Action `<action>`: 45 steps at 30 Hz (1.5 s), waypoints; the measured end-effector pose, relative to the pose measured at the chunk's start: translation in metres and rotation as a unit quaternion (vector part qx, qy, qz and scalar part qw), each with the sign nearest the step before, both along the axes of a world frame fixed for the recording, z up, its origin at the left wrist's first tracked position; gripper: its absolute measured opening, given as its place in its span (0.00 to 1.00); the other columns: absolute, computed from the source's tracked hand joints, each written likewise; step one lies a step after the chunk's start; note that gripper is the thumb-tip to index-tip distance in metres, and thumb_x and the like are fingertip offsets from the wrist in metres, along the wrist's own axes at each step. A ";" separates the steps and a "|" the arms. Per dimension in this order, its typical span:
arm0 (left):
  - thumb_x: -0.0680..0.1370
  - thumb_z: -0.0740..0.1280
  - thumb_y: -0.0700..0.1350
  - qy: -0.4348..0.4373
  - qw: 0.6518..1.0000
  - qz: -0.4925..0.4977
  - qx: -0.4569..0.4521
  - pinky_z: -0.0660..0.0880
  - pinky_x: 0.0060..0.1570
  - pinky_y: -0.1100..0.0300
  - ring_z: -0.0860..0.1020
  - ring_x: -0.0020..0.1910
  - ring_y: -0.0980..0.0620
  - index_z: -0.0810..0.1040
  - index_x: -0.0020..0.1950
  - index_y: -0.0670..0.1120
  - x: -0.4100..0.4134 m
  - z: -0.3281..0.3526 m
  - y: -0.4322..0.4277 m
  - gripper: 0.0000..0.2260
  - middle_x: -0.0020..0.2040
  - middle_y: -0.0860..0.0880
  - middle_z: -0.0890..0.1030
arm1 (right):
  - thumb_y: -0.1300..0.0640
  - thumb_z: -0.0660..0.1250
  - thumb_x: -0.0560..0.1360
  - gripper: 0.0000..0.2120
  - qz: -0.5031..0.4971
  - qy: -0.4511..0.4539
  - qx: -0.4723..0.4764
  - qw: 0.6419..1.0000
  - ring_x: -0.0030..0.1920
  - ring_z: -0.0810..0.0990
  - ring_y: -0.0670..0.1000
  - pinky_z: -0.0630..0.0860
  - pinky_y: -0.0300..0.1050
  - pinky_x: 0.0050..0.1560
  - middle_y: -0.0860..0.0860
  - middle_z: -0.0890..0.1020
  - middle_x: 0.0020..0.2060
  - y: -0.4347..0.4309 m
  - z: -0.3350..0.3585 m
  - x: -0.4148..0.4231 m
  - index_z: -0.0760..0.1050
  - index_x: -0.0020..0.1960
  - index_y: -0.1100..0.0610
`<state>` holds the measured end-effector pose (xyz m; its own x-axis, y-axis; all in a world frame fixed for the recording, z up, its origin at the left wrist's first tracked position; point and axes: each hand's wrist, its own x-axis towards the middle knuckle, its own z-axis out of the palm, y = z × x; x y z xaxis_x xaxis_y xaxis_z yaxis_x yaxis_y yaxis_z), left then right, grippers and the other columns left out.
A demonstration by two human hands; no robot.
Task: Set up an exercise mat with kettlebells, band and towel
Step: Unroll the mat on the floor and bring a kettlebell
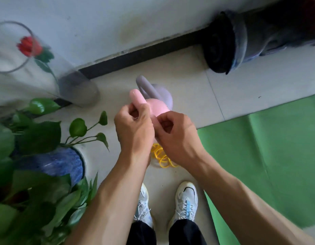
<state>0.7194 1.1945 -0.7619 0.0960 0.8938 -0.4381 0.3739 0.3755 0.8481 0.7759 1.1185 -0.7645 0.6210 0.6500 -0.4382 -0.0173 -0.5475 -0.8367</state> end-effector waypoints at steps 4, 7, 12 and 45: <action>0.79 0.68 0.49 -0.008 0.998 -0.040 0.042 0.73 0.35 0.56 0.74 0.30 0.53 0.78 0.37 0.41 0.021 0.080 -0.019 0.15 0.31 0.52 0.78 | 0.44 0.69 0.79 0.22 -0.013 0.009 0.034 0.999 0.28 0.68 0.46 0.66 0.43 0.30 0.53 0.77 0.26 -0.026 0.085 0.024 0.79 0.37 0.62; 0.76 0.69 0.52 -0.022 0.996 -0.066 0.054 0.81 0.35 0.47 0.81 0.32 0.45 0.80 0.38 0.42 0.047 0.143 -0.035 0.14 0.33 0.48 0.83 | 0.43 0.69 0.78 0.23 -0.026 0.010 0.034 0.999 0.27 0.69 0.45 0.65 0.40 0.27 0.54 0.78 0.27 -0.045 0.151 0.049 0.80 0.38 0.63; 0.74 0.70 0.55 -0.050 0.994 -0.090 0.026 0.84 0.46 0.46 0.85 0.38 0.45 0.82 0.36 0.48 0.082 0.244 -0.064 0.12 0.32 0.52 0.83 | 0.41 0.69 0.78 0.24 -0.050 -0.057 0.013 0.997 0.27 0.68 0.44 0.65 0.41 0.27 0.57 0.77 0.29 -0.080 0.265 0.078 0.80 0.39 0.63; 0.77 0.73 0.37 -0.255 0.810 -0.523 -0.073 0.84 0.52 0.49 0.86 0.41 0.46 0.82 0.53 0.35 0.077 0.661 -0.565 0.07 0.40 0.44 0.85 | 0.46 0.72 0.77 0.17 -0.465 -0.171 0.073 0.866 0.31 0.78 0.50 0.71 0.43 0.30 0.50 0.80 0.30 -0.605 0.677 -0.022 0.84 0.40 0.59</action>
<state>0.7965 0.6299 -0.1012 0.9692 0.1490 -0.1962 0.1667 0.1897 0.9676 0.7539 0.5138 -0.0879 0.9826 -0.1675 -0.0802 -0.1309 -0.3186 -0.9388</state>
